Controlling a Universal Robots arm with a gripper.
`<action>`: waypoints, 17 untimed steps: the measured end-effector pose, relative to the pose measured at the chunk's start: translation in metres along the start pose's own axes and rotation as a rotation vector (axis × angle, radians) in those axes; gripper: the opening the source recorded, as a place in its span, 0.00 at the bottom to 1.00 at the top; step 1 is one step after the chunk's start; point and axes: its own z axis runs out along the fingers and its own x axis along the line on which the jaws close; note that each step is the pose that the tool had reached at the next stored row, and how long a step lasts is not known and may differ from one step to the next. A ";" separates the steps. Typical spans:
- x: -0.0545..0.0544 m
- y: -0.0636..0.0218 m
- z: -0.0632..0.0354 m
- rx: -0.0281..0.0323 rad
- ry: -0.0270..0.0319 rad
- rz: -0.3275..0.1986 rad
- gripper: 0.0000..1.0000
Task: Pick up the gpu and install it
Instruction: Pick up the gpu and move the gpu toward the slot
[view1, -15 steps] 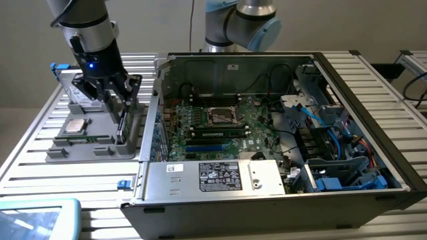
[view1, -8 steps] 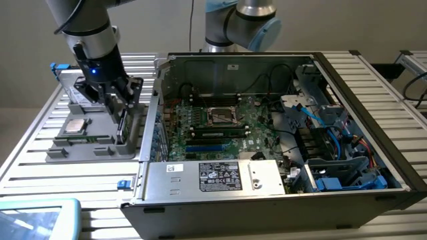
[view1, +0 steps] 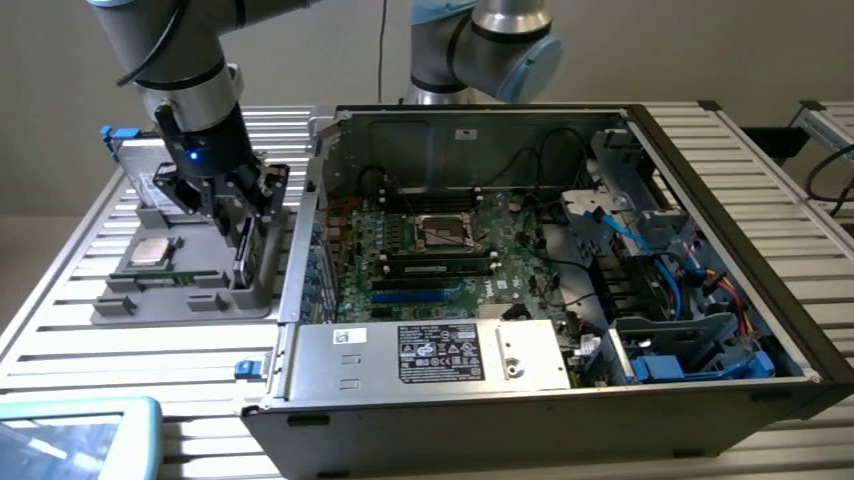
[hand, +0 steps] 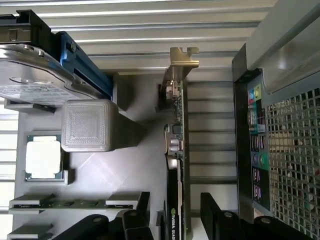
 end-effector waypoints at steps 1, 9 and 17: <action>0.000 -0.0001 0.0013 -0.0040 0.0002 -0.001 0.52; 0.000 -0.0023 0.0101 -0.0175 0.0060 -0.001 0.52; -0.001 -0.0018 0.0181 -0.0173 0.0062 -0.001 0.52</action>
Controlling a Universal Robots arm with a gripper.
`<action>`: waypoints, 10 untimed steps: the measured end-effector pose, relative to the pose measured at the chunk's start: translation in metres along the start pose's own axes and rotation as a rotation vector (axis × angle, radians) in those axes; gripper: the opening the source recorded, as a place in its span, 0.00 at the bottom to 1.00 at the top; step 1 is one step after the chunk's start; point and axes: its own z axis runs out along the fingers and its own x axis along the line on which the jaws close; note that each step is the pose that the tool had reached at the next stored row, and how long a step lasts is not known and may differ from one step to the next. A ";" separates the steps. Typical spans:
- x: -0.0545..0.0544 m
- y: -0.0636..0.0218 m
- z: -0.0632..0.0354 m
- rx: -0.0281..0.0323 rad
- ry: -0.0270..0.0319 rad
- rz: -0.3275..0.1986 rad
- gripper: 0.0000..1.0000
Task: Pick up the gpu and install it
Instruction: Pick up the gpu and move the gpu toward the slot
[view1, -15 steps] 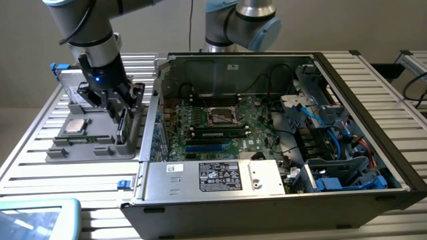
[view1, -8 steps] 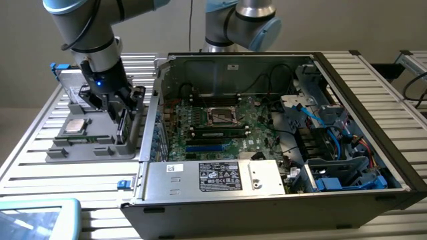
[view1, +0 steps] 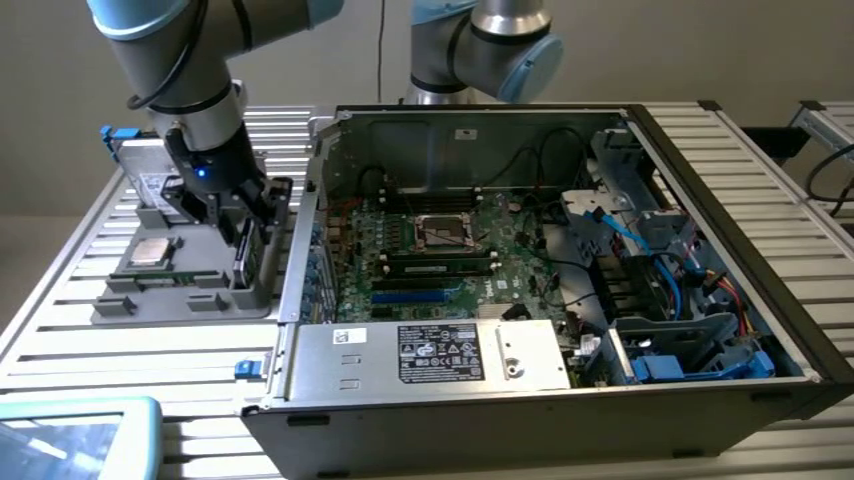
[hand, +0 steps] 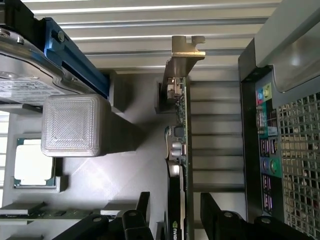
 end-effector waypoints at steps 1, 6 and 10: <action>0.000 0.0009 0.0003 -0.0002 -0.0001 0.000 0.52; 0.000 0.0009 0.0030 -0.0001 0.0010 0.000 0.52; -0.001 0.0023 0.0047 0.0001 0.0031 0.000 0.52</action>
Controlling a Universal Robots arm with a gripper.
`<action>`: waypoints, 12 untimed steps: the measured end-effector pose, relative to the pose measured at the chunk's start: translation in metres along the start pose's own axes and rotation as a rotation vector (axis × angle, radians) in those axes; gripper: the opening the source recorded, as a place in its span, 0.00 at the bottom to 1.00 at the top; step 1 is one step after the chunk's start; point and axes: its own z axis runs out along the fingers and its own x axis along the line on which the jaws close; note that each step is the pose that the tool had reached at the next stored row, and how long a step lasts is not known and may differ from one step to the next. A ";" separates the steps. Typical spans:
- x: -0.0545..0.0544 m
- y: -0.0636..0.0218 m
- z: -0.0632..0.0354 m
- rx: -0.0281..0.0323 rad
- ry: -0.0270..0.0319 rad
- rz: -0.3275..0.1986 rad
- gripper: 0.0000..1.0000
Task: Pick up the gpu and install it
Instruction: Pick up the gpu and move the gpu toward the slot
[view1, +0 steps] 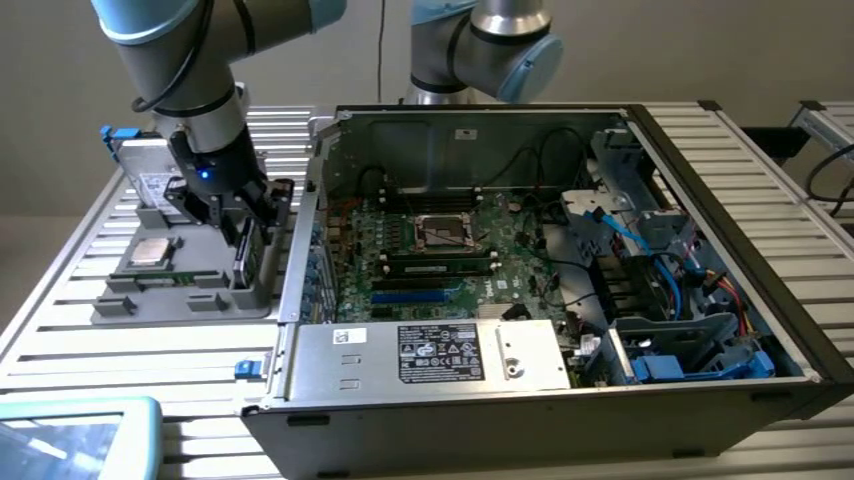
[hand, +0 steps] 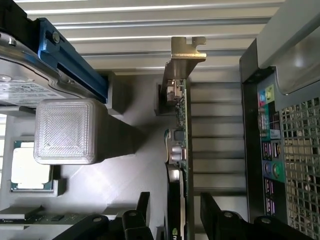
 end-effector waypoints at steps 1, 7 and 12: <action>0.000 0.0005 0.0002 0.0001 0.0003 0.000 0.52; 0.000 0.0005 0.0018 0.0008 0.0057 0.001 0.44; 0.000 0.0004 0.0023 0.0014 0.0105 0.001 0.27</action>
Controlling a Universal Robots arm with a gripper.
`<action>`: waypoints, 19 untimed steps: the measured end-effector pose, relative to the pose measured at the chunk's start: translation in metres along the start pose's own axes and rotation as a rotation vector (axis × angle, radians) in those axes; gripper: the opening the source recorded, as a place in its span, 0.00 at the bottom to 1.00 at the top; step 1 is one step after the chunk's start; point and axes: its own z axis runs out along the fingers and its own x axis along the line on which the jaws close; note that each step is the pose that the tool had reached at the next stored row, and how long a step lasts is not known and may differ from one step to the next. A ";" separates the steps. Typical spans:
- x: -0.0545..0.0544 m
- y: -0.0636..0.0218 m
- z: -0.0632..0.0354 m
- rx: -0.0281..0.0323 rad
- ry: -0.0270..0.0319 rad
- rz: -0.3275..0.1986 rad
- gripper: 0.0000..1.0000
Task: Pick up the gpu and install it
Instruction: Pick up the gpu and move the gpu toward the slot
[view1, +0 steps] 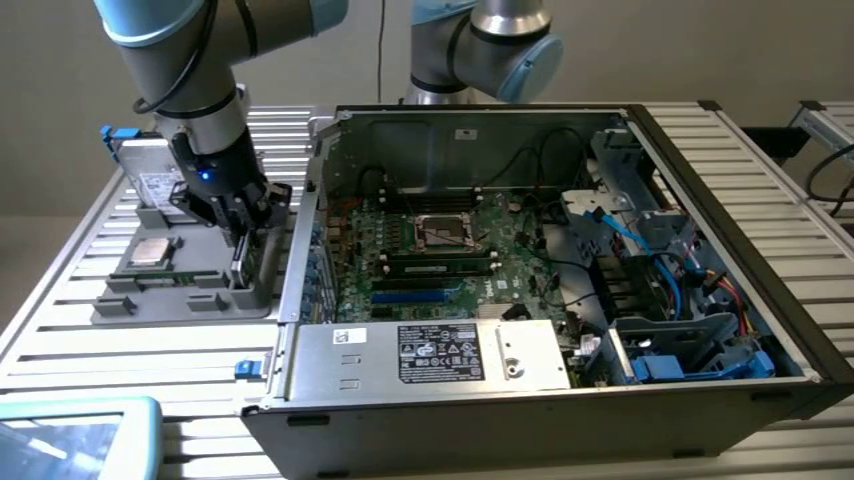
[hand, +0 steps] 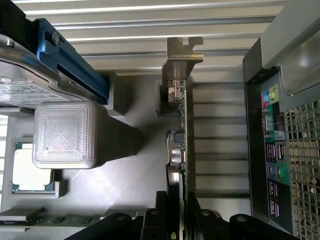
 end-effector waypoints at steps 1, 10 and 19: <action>0.000 0.0000 0.0001 -0.0001 0.0001 0.000 0.27; 0.000 -0.0002 0.0002 -0.0006 0.0011 0.000 0.27; 0.000 -0.0012 0.0000 -0.0066 0.0048 -0.029 0.27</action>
